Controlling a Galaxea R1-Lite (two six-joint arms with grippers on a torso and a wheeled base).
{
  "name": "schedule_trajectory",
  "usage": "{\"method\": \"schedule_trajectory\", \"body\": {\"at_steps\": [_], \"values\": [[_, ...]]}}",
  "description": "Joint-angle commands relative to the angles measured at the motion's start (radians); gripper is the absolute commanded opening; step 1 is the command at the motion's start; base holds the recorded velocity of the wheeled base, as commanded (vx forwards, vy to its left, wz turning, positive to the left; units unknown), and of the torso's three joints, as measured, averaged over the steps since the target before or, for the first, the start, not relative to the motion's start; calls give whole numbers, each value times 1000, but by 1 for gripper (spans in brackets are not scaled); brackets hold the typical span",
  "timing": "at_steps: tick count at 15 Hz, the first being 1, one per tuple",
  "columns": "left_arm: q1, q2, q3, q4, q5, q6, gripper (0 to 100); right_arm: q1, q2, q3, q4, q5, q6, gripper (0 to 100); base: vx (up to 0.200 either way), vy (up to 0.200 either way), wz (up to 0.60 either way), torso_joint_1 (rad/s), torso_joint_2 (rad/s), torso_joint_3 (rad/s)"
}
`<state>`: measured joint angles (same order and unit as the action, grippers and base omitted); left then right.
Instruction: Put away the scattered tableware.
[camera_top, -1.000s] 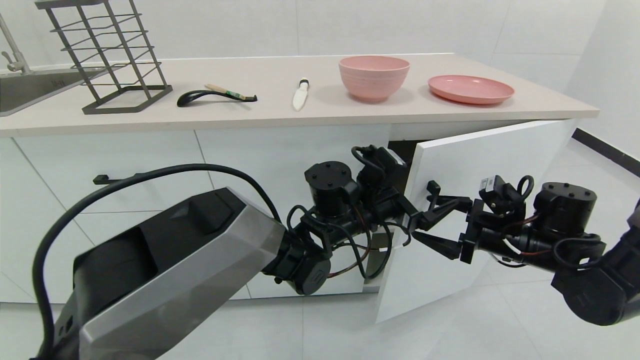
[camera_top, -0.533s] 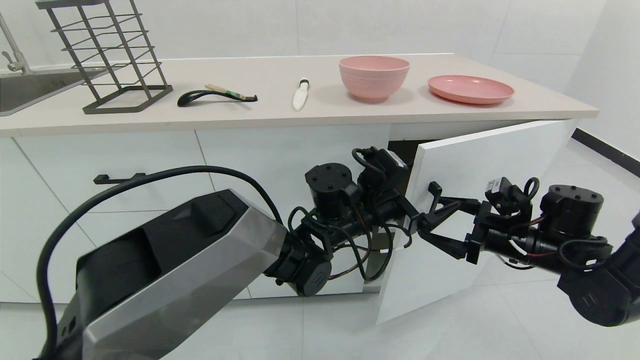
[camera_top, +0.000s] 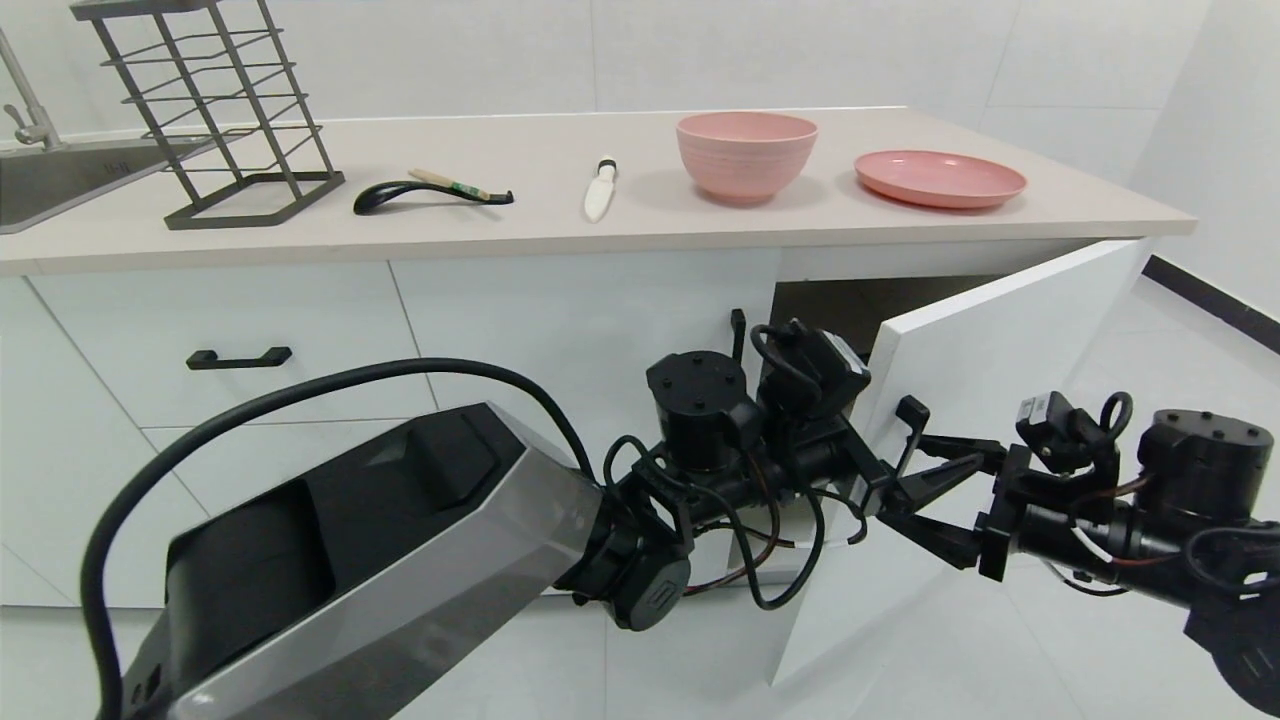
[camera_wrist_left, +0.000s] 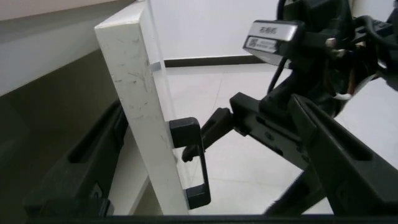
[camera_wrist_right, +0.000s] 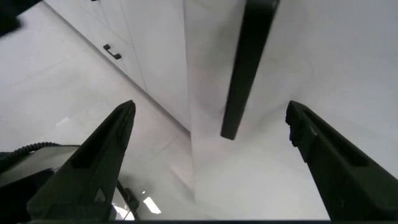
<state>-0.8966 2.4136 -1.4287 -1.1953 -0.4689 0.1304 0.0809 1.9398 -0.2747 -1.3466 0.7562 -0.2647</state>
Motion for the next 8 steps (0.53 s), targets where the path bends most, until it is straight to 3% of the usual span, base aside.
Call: {"method": "schedule_trajectory", "body": {"at_steps": [1, 8], "values": [[-1, 1, -2, -3, 12, 0, 100, -13, -51, 46, -5, 5, -1, 100, 0, 0, 0, 0, 0, 0], [-1, -1, 2, -9, 33, 0, 100, -13, -280, 259, -6, 5, 1, 100, 0, 0, 0, 0, 0, 0]]}}
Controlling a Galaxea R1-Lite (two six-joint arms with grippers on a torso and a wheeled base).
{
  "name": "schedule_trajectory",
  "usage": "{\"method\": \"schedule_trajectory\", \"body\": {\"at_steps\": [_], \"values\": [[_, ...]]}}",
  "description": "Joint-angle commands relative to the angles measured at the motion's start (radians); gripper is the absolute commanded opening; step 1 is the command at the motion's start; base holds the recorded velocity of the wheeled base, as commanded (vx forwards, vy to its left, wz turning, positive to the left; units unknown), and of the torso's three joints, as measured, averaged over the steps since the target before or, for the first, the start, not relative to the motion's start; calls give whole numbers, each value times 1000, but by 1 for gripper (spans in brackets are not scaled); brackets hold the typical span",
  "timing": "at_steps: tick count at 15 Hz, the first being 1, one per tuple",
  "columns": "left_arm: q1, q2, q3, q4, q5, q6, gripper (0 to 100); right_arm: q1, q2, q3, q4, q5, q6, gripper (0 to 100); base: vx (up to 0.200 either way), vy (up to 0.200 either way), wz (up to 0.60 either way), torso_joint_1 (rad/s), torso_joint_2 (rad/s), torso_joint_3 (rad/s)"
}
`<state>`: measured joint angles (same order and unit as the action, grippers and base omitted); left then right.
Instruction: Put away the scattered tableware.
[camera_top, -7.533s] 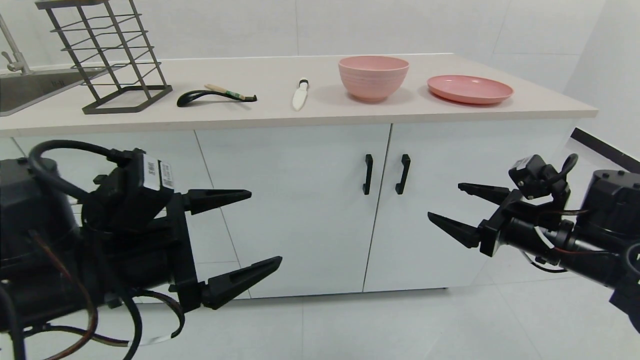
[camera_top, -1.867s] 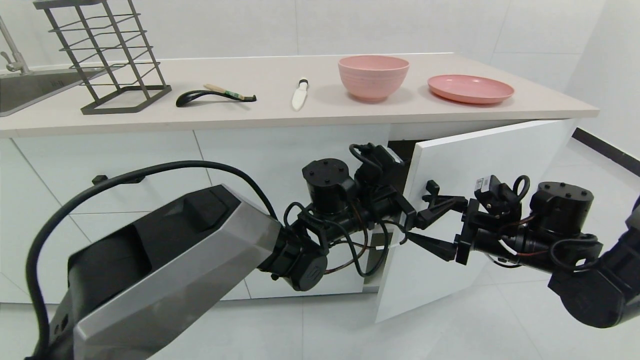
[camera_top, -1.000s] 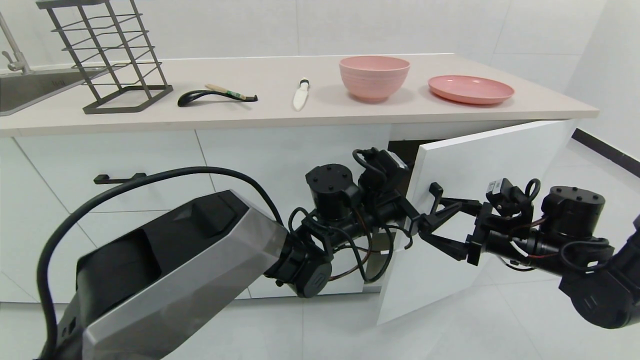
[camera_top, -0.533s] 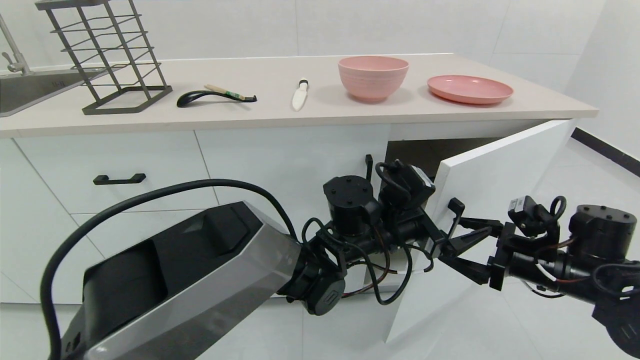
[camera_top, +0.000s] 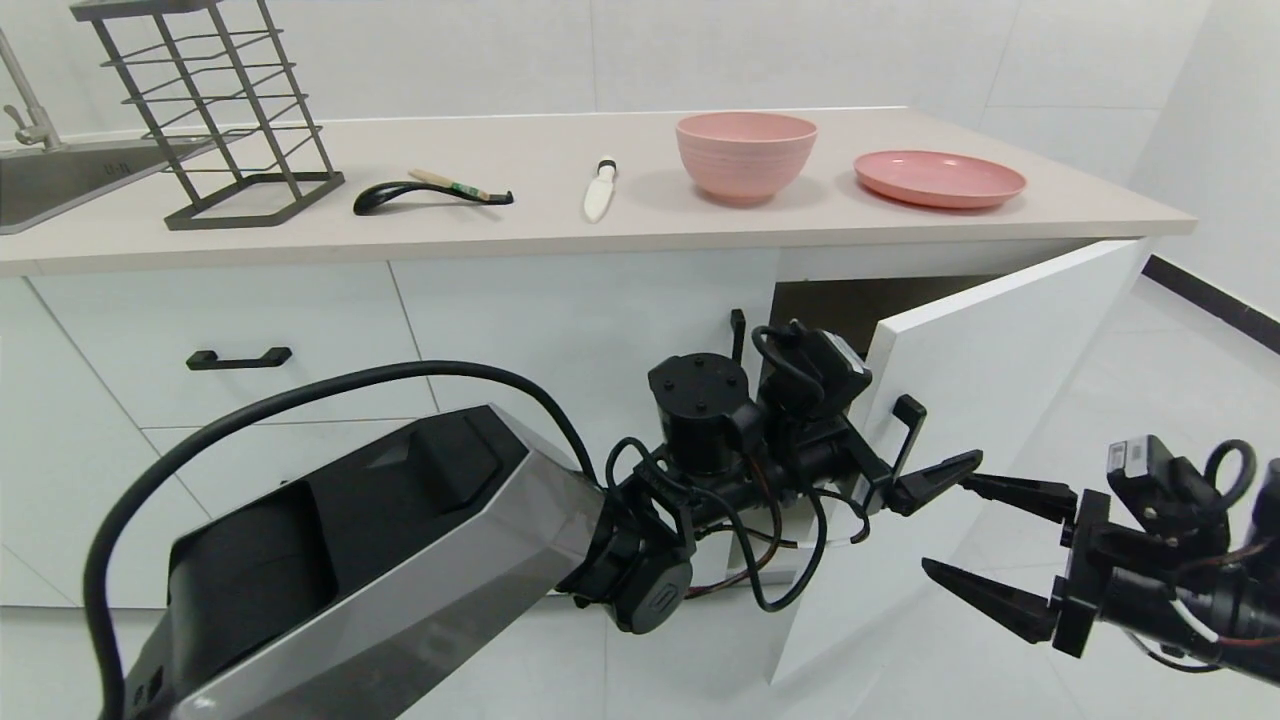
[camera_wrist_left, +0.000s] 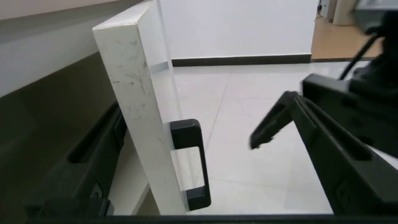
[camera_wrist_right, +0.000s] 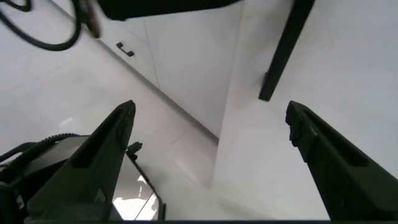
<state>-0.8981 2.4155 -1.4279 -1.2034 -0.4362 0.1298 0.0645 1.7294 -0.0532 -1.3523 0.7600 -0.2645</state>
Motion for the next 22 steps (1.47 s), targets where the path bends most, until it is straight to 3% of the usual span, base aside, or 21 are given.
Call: {"method": "schedule_trajectory", "body": {"at_steps": [1, 4, 6, 11, 22], "values": [[1, -3, 0, -1, 8, -7, 100, 6, -129, 53, 4, -1, -1, 100, 0, 0, 0, 0, 0, 0], [2, -3, 1, 1, 13, -19, 100, 6, -200, 53, 6, -1, -1, 100, 0, 0, 0, 0, 0, 0], [10, -3, 0, 8, 43, -21, 100, 6, -384, 53, 10, -1, -1, 100, 0, 0, 0, 0, 0, 0], [10, 16, 1, -1, 22, -18, 100, 6, -496, 53, 27, -2, -1, 100, 0, 0, 0, 0, 0, 0], [-82, 20, 23, -30, 8, -19, 100, 9, -547, 53, 93, -1, -18, 100, 0, 0, 0, 0, 0, 0]]}}
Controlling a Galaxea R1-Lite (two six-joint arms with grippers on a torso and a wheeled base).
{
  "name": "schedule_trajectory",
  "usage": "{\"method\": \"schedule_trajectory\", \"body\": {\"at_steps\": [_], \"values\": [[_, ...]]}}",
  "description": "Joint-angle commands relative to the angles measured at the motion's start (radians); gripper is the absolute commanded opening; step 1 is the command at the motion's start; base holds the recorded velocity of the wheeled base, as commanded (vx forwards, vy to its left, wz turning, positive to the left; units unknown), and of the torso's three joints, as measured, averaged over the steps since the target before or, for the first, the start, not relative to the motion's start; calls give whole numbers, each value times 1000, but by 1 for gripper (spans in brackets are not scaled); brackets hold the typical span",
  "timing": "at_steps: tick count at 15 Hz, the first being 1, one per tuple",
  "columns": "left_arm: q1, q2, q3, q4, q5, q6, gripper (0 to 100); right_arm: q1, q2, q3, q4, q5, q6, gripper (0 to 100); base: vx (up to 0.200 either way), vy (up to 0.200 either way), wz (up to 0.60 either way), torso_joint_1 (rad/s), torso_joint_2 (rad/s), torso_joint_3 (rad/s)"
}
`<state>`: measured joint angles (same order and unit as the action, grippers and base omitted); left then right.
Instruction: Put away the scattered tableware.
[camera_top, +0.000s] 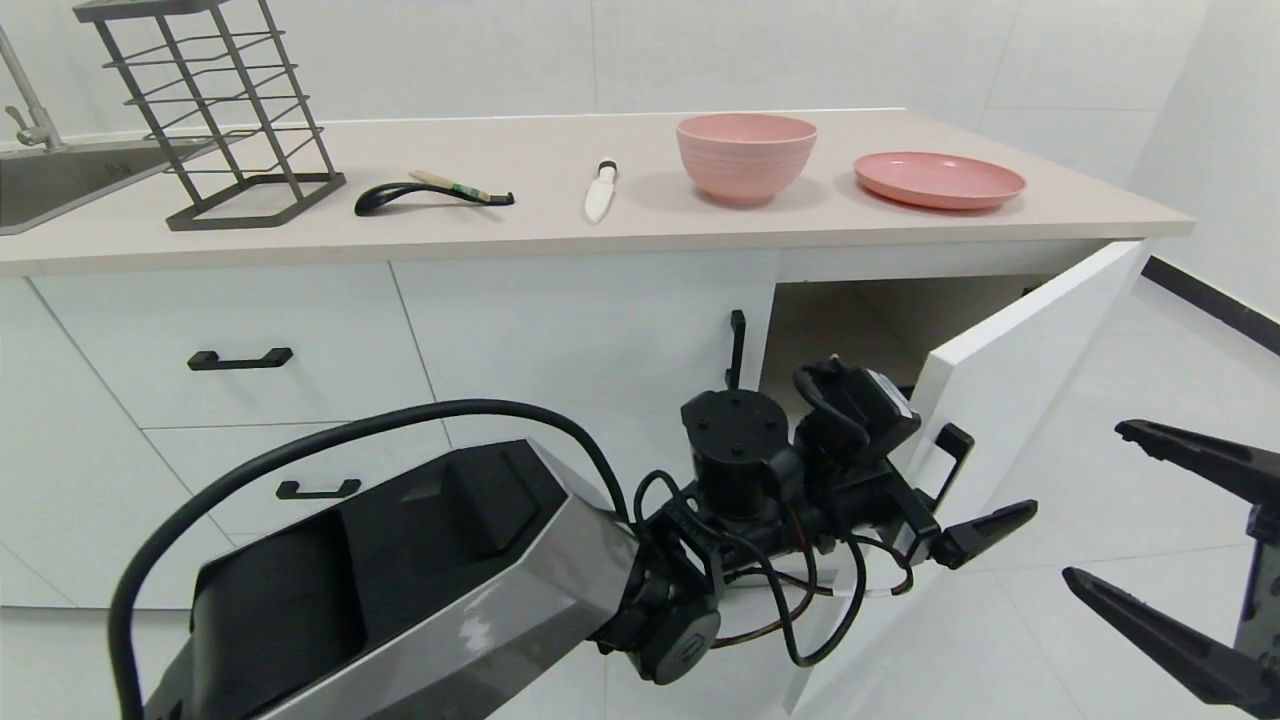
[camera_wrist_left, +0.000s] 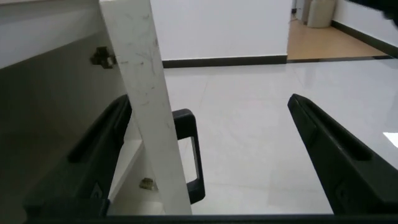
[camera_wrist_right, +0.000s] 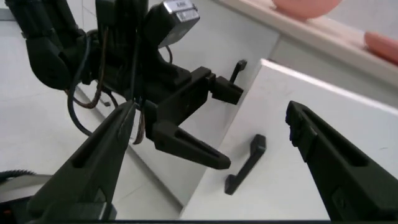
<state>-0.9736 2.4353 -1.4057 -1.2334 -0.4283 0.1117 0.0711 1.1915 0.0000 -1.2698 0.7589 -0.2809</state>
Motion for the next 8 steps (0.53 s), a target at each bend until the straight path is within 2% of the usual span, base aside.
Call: {"method": "schedule_trajectory", "body": {"at_steps": [1, 6, 8], "values": [[-13, 10, 1, 2, 0, -1, 100, 10, -21, 0, 29, -1, -1, 100, 0, 0, 0, 0, 0, 0], [-50, 45, -7, 2, 0, -1, 100, 23, -174, 0, 145, 0, -1, 100, 0, 0, 0, 0, 0, 0], [-66, 47, -9, 3, 0, -3, 100, 23, -211, 0, 133, -1, -1, 100, 0, 0, 0, 0, 0, 0]]}}
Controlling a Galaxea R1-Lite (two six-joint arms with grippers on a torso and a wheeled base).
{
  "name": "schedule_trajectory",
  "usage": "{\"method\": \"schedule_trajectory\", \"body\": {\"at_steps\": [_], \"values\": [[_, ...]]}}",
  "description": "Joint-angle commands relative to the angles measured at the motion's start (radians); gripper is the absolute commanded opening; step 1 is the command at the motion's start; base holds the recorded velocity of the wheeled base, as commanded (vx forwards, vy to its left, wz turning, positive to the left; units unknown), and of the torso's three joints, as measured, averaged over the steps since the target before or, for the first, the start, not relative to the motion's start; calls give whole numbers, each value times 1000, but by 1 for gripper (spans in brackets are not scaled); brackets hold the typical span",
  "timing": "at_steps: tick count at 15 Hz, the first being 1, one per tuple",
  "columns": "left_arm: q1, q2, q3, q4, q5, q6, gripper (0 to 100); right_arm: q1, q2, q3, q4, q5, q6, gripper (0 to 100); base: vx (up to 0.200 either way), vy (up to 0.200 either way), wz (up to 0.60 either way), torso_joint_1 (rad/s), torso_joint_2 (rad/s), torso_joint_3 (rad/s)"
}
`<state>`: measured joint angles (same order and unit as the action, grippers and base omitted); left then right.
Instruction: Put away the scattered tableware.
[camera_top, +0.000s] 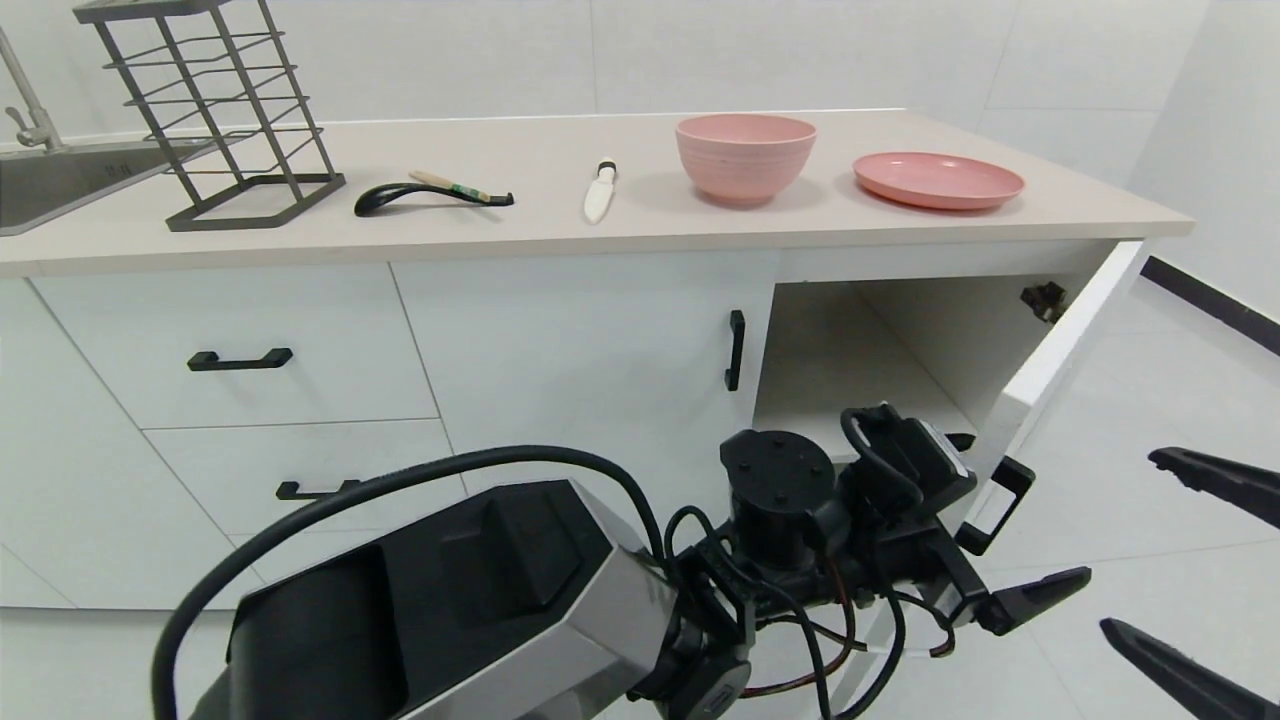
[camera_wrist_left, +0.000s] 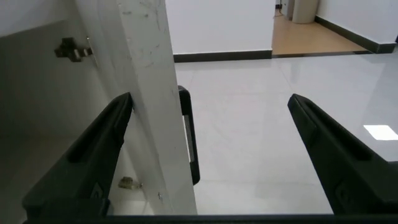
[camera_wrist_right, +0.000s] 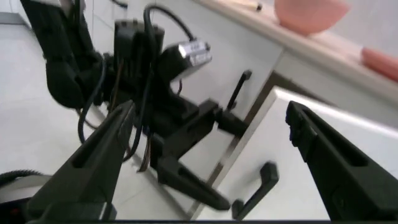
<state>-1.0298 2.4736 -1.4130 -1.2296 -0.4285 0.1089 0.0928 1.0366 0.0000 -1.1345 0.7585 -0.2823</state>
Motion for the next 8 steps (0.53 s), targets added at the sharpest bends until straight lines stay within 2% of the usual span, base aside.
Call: {"method": "schedule_trajectory", "body": {"at_steps": [1, 3, 6, 8], "values": [[-23, 8, -4, 1, 2, 0, 100, -2, -87, 0, -27, 1, 2, 100, 0, 0, 0, 0, 0, 0], [-42, 8, -6, 13, 2, 0, 100, -8, -101, -8, -117, -1, 3, 100, 0, 0, 0, 0, 0, 0], [-62, 24, -41, 67, -1, 2, 100, -21, -99, -127, -195, -1, 8, 100, 0, 0, 0, 0, 0, 0], [-81, 68, -152, 117, -7, 2, 100, -38, -101, -202, -199, -1, 11, 100, 0, 0, 0, 0, 0, 0]]}}
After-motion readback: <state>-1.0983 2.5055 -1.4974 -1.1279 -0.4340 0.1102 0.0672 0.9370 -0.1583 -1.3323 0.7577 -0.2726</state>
